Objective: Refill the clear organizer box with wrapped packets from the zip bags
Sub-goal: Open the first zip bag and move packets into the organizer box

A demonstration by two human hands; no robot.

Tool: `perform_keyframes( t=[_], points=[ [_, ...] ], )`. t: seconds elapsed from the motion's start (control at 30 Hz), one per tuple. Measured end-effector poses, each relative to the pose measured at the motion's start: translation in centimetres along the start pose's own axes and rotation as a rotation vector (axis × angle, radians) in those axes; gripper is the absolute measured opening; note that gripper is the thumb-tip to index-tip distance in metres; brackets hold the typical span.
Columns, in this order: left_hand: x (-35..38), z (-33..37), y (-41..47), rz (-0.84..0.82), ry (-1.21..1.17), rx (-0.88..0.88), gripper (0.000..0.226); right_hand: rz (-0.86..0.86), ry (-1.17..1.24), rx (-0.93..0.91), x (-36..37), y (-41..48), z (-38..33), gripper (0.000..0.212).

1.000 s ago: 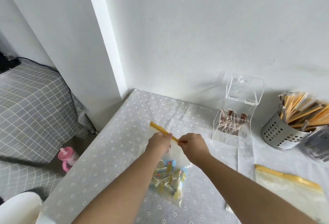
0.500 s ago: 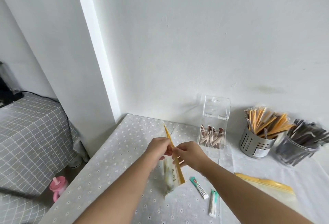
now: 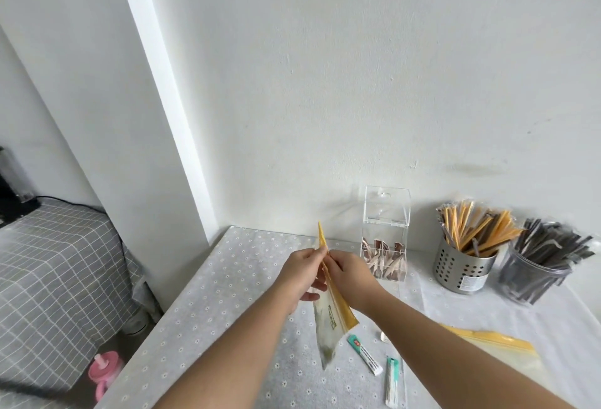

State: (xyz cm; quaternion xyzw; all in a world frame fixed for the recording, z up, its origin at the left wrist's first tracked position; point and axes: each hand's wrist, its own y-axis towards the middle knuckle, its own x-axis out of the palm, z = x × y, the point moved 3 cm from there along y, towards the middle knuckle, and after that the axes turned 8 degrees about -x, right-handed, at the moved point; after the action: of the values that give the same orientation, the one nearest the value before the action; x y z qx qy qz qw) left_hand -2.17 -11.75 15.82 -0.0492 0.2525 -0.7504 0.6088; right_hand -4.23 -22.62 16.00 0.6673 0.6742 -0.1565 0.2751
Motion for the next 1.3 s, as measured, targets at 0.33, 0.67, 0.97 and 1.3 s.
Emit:
perform_keyframes(
  t=[0.33, 0.67, 0.97, 1.3],
  points=[
    [1.7, 1.5, -0.1, -0.015, -0.591, 0.088, 0.032, 0.101, 0.736, 0.206, -0.5, 0.7, -0.9, 0.043],
    [0.5, 2.2, 0.5, -0.119, -0.459, 0.075, 0.028, 0.065, 0.711, 0.136, -1.6, 1.4, -1.7, 0.042],
    [-1.0, 1.7, 0.9, 0.107, 0.138, 0.125, 0.027, 0.153, 0.155, 0.13, -3.2, 2.1, 1.2, 0.038],
    [-6.9, -1.1, 4.1, 0.442, 0.786, 0.118, 0.031, -0.019, -0.57, 0.122, -4.7, 2.1, 5.6, 0.032]
  ],
)
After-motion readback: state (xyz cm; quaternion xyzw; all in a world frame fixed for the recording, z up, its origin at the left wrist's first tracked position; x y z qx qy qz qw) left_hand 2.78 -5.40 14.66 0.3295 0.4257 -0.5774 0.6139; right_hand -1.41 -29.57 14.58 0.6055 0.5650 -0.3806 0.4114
